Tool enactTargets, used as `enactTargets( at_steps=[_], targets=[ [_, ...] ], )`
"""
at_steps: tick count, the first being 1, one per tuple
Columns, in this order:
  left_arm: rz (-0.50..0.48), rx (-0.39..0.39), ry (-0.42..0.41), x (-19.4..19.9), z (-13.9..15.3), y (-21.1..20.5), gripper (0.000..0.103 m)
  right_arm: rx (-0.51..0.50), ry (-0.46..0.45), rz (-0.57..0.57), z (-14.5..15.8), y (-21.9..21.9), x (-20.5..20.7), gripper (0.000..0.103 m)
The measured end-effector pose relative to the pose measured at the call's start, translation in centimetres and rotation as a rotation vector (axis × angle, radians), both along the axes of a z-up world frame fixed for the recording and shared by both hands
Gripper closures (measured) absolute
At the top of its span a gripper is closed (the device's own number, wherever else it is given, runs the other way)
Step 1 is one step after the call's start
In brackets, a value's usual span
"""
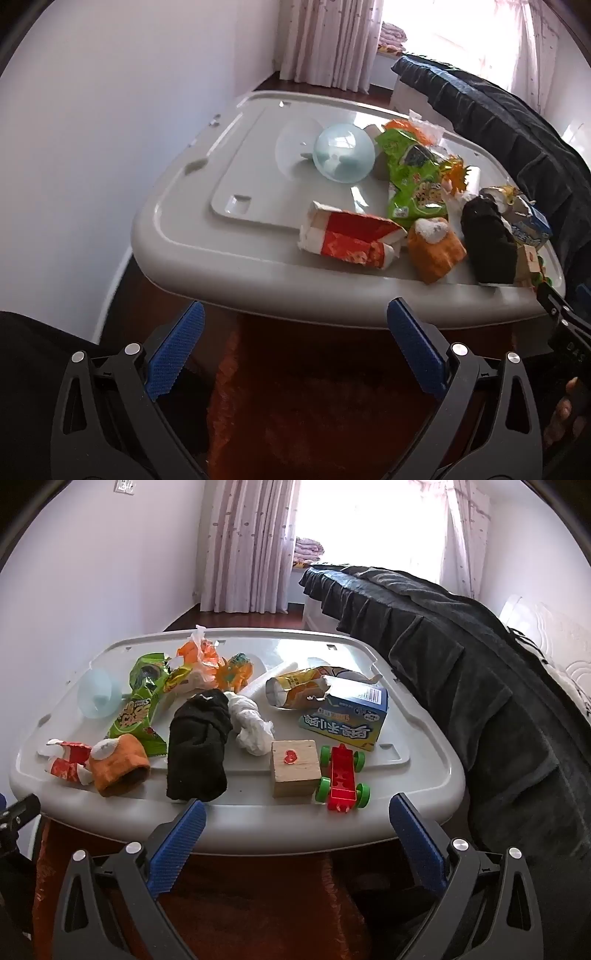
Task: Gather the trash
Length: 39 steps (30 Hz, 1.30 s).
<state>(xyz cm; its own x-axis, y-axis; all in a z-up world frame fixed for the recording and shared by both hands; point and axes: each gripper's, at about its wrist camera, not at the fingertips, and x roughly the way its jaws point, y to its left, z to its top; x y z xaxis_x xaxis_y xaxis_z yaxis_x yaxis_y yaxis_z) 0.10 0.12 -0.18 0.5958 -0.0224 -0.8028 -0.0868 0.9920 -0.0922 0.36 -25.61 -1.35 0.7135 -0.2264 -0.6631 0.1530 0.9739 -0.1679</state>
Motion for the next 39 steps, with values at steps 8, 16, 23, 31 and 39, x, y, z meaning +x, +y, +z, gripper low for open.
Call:
enactTargets(
  at_steps=[8, 16, 23, 31, 39],
  targets=[
    [0.021, 0.021, -0.045, -0.7, 0.1, -0.1, 0.007, -0.007, 0.005, -0.008, -0.1, -0.5, 0.0, 0.005],
    [-0.008, 0.034, -0.039, -0.3, 0.2, -0.4, 0.007, 0.048, 0.007, -0.029, -0.6, -1.3, -0.1, 0.005],
    [-0.015, 0.059, -0.039, -0.2, 0.1, -1.1, 0.007, 0.046, 0.013, -0.028, -0.7, -1.2, 0.0, 0.005],
    [-0.017, 0.048, -0.026, 0.0, -0.2, -1.1, 0.007, 0.044, 0.016, -0.027, -0.8, -1.0, 0.1, 0.005],
    [-0.02, 0.056, -0.028, -0.1, -0.2, -1.1, 0.007, 0.053, 0.024, -0.032, -0.9, -1.2, 0.2, 0.005]
  ],
)
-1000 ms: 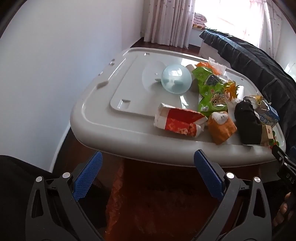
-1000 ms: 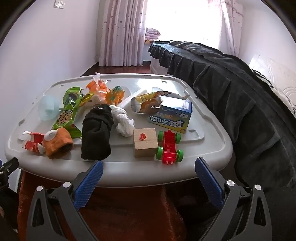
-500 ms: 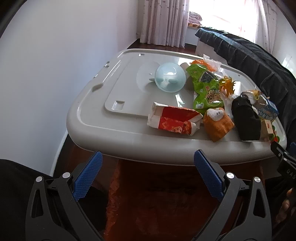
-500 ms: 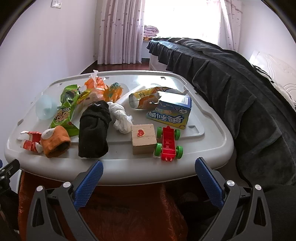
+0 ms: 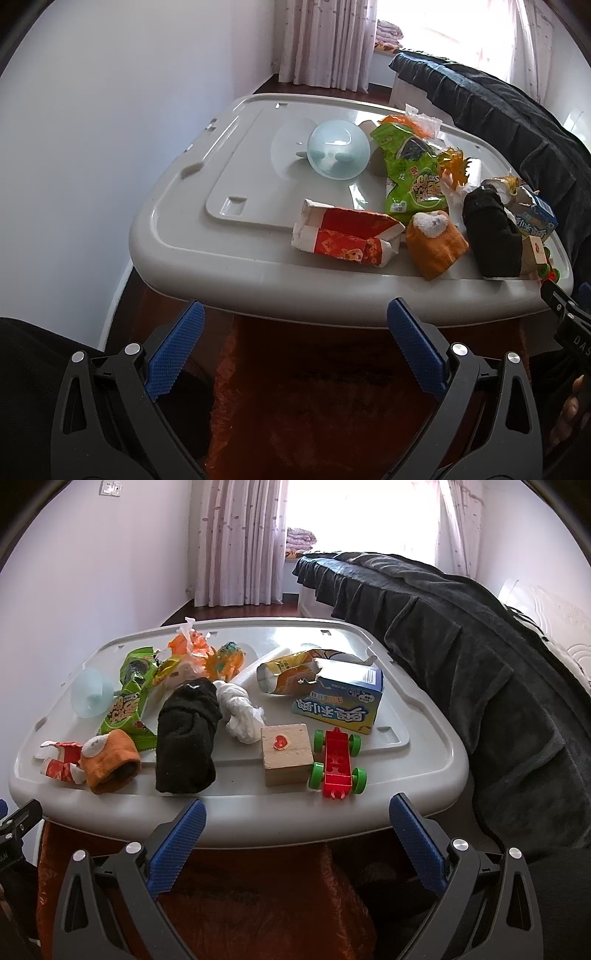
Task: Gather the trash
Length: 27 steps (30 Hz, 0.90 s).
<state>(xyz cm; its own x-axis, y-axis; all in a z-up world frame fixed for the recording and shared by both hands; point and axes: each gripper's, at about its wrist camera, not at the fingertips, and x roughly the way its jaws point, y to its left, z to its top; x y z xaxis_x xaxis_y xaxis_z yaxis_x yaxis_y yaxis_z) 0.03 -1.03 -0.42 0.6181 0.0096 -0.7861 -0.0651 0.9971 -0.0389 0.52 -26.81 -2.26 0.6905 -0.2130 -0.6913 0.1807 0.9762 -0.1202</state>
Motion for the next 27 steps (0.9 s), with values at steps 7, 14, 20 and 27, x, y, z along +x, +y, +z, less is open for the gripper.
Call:
enactTargets(
  at_steps=[7, 14, 20, 27],
  targets=[
    [0.002, -0.005, 0.003, 0.06, -0.05, 0.07, 0.007, 0.001, 0.0, -0.001, -0.04, -0.11, 0.01, 0.005],
    [-0.001, 0.002, 0.0, 0.0, -0.01, -0.05, 0.007, 0.005, -0.001, -0.006, -0.13, -0.28, 0.02, 0.005],
    [-0.001, 0.002, 0.0, 0.01, -0.02, -0.07, 0.007, 0.005, -0.001, -0.006, -0.16, -0.34, 0.03, 0.005],
    [-0.006, 0.008, -0.003, 0.04, -0.05, -0.22, 0.007, 0.007, -0.001, -0.006, -0.16, -0.39, 0.06, 0.005]
  ],
)
